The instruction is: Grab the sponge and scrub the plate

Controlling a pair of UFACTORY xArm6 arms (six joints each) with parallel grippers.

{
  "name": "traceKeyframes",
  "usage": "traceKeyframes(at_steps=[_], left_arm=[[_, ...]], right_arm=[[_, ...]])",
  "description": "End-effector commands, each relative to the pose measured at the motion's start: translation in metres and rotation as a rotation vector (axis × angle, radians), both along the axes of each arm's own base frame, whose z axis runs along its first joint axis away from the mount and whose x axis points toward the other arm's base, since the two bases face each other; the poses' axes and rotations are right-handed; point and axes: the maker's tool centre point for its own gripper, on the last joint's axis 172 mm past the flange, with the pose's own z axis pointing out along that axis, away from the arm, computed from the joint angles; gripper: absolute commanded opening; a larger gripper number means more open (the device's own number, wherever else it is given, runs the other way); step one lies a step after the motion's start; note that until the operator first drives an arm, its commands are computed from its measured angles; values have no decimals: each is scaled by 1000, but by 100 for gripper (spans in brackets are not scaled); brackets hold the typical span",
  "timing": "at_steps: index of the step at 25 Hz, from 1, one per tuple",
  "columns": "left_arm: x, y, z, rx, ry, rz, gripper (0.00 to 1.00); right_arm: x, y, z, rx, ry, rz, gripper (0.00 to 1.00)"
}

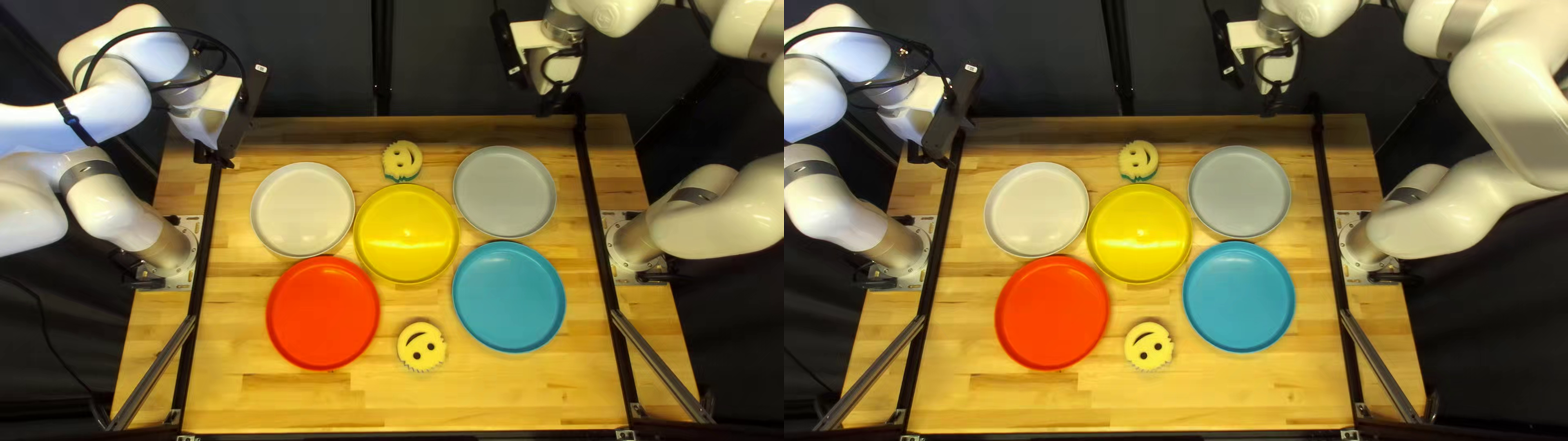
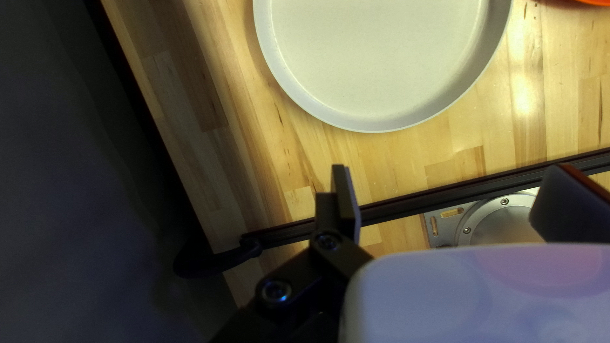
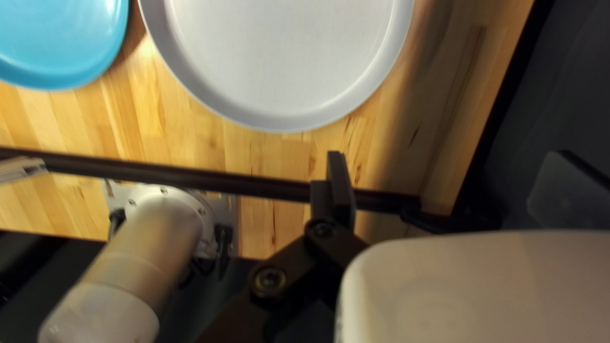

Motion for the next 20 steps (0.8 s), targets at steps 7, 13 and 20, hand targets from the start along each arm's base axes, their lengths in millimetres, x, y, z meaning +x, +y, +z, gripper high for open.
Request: traceKeyframes(at_steps=[7, 13, 20], left_arm=[[0, 0, 0, 0, 0, 0, 100], [0, 0, 0, 0, 0, 0, 100], [0, 0, 0, 0, 0, 0, 100]], right_arm=[[53, 5, -11, 10, -83, -34, 100], [53, 5, -11, 10, -83, -34, 100], [72, 5, -28, -1, -96, -86, 100]])
